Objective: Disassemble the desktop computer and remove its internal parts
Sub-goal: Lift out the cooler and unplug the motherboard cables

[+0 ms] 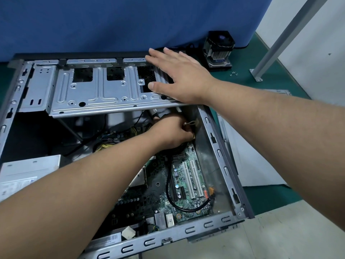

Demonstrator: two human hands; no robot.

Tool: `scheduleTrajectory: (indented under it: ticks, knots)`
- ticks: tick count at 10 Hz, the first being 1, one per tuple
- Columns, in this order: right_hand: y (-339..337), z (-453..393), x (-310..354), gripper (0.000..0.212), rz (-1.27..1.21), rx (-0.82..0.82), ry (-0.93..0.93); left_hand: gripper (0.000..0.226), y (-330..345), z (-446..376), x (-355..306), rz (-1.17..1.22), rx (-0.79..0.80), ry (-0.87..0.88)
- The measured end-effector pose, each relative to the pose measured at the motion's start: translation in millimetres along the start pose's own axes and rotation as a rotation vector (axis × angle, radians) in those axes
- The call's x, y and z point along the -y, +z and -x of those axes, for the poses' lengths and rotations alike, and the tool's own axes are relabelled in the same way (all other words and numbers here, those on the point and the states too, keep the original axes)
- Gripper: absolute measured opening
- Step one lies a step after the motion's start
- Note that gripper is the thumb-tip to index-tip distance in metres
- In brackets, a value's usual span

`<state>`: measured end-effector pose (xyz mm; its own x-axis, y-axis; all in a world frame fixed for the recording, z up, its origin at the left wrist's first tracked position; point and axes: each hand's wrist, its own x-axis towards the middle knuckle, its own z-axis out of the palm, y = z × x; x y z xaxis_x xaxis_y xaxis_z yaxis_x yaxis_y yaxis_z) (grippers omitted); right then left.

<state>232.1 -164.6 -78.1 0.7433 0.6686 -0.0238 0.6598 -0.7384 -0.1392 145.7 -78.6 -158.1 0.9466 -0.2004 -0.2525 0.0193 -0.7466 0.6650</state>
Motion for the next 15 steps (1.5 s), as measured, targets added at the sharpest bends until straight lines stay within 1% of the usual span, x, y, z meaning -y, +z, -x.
scheduleTrajectory:
  ticks: [2, 3, 4, 5, 6, 7, 8, 9, 10, 11, 13, 14, 15]
  knots:
    - [-0.3, 1.0, 0.3, 0.073, -0.003, 0.004, 0.006, 0.019, -13.5, 6.2, 1.9, 0.038, 0.169, -0.064]
    - [-0.4, 1.2, 0.4, 0.073, -0.010, 0.001, 0.007, 0.015, -19.1, 8.0, 2.6, -0.067, 0.188, -0.032]
    - [-0.7, 1.8, -0.3, 0.073, -0.016, -0.002, 0.006, 0.015, -20.2, 9.6, 3.4, -0.198, 0.050, -0.036]
    - [-0.2, 1.7, -0.2, 0.073, -0.017, -0.001, 0.010, 0.023, -16.0, 8.4, 6.1, -0.201, -0.080, -0.073]
    - [1.0, 1.4, -0.5, 0.074, -0.016, -0.004, 0.011, 0.034, -4.1, 5.4, 5.2, -0.087, -0.142, -0.132]
    - [0.3, 1.3, -1.5, 0.074, -0.016, -0.006, 0.015, 0.032, 3.2, 2.3, 1.9, -0.037, -0.166, -0.133]
    - [-0.4, 0.5, -1.0, 0.074, -0.015, -0.002, 0.013, 0.031, 8.6, -6.5, 1.1, -0.053, -0.164, -0.142]
    - [0.2, -0.1, -0.8, 0.074, -0.016, -0.004, 0.014, 0.031, 8.1, -13.8, 2.5, -0.018, -0.156, -0.144]
    - [-0.7, 0.6, -1.9, 0.074, -0.023, -0.009, 0.017, 0.036, 7.4, -21.7, 3.3, 0.038, -0.146, -0.156]
    - [-0.5, 1.0, -1.5, 0.074, -0.020, -0.008, 0.012, 0.039, 9.1, -23.0, 3.6, 0.020, -0.150, -0.155]
    - [0.0, 0.7, -0.8, 0.074, -0.028, -0.011, 0.010, 0.024, 18.0, -18.4, 9.2, 0.119, -0.262, -0.157]
    - [1.0, 0.9, -0.4, 0.074, -0.032, -0.011, 0.008, 0.024, 21.4, -15.4, 9.3, 0.097, -0.299, -0.148]
    - [1.4, 0.9, -0.5, 0.074, -0.032, -0.012, 0.008, 0.028, 22.3, -16.1, 8.4, 0.072, -0.319, -0.162]
